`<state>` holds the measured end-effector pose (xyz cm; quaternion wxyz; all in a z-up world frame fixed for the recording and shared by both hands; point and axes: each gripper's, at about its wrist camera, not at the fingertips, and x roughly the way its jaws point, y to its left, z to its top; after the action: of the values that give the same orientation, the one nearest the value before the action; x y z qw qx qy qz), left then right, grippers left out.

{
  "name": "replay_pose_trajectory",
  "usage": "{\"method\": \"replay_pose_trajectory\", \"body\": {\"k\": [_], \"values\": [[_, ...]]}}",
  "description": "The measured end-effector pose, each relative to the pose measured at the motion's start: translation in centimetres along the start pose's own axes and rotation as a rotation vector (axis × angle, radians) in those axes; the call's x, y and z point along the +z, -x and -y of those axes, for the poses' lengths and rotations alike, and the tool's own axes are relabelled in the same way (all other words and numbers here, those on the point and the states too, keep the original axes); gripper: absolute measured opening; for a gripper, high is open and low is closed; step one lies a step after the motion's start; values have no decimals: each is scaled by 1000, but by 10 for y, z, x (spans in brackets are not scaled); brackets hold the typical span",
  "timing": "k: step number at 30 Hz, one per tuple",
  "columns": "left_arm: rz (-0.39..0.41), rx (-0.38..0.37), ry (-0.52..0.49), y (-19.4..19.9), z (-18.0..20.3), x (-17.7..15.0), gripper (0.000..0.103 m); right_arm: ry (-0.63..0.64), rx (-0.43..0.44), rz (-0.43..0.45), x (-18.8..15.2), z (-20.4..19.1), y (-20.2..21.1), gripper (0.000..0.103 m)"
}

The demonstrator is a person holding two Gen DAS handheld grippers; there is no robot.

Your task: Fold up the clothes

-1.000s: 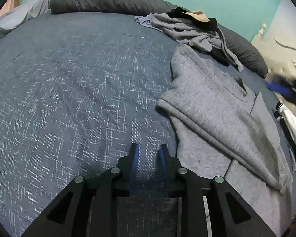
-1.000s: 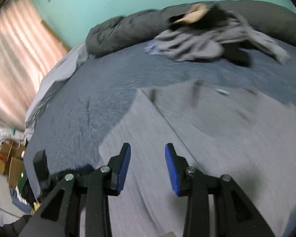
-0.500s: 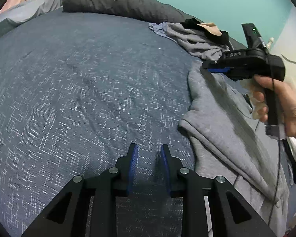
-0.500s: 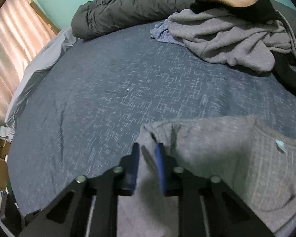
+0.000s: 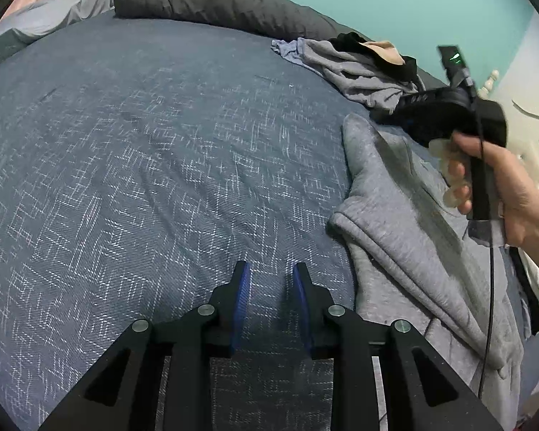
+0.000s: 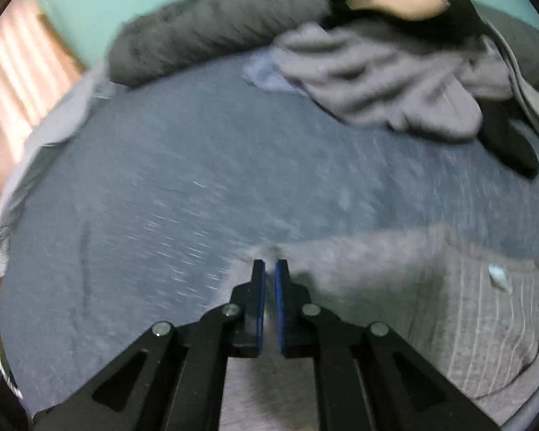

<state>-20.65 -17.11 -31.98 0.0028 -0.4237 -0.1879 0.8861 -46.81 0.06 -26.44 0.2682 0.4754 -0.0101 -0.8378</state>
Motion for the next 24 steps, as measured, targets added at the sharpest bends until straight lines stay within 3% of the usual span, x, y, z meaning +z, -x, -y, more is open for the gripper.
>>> {"method": "replay_pose_trajectory", "body": {"k": [4,7,10,17,22,24], "values": [[-2,-11,3,2,0,-2,35,60,88,0,1,-19,0,5],[-5,-16,1,1,1,0,35,55,17,-85,-1,-17,-29,5],[-6,-17,0,0,0,1,35,-5,-14,-103,1,-1,-42,4],[-9,-17,-1,3,-1,0,35,-19,13,37,2,13,32,5],[-18,-31,-5,12,2,-5,37,-46,57,28,-25,24,92,8],[-24,-37,-21,15,6,-6,39,-79,41,2,-50,34,119,16]]}}
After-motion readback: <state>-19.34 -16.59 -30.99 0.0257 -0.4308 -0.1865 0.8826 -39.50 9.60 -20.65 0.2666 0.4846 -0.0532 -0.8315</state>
